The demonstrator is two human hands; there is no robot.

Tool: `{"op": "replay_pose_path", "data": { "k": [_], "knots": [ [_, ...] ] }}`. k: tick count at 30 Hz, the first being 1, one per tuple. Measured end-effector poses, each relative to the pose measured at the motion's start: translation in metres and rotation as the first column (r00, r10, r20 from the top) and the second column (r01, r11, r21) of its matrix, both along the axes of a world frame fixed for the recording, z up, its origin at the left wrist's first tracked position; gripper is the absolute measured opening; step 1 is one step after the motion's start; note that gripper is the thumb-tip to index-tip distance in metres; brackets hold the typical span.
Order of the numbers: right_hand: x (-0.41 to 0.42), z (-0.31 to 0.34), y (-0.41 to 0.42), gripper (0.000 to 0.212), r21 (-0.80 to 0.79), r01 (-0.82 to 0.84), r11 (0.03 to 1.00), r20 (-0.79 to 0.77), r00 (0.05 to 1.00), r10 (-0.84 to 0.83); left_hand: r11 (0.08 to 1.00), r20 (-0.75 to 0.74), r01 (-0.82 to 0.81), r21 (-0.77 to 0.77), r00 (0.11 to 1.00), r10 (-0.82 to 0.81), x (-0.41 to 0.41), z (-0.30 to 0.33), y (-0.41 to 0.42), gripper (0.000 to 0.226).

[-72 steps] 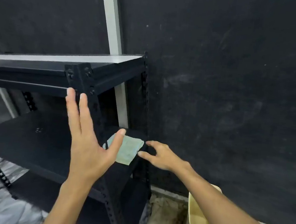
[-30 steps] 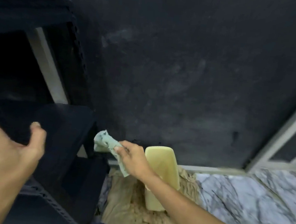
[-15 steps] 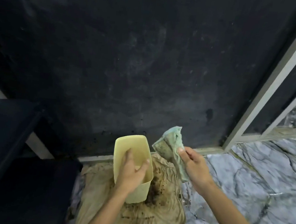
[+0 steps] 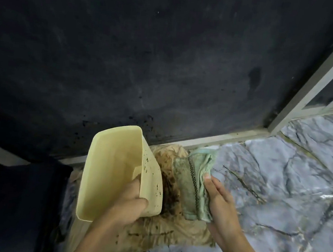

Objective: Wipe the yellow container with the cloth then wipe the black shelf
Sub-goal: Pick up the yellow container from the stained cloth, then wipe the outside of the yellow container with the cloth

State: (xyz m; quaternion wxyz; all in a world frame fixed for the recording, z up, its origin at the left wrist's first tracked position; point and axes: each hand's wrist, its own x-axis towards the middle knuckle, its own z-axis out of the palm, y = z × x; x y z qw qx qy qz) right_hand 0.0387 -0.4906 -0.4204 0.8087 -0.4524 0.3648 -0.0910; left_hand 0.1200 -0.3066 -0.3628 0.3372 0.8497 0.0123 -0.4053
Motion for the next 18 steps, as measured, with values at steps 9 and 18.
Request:
{"op": "replay_pose_path", "data": {
  "k": [9,18],
  "knots": [
    [0.034,0.022,0.074,0.027,-0.519,-0.364,0.773,0.121,0.864,0.488,0.978,-0.053,-0.153,-0.14,0.988,0.147,-0.01,-0.009,0.071,0.051],
    [0.093,-0.012,0.119,0.051,-0.626,-0.664,0.41,-0.117,0.6,0.792,0.944,-0.119,-0.247,-0.218,0.967,0.225,0.006,-0.026,0.09,0.052]
  ]
}}
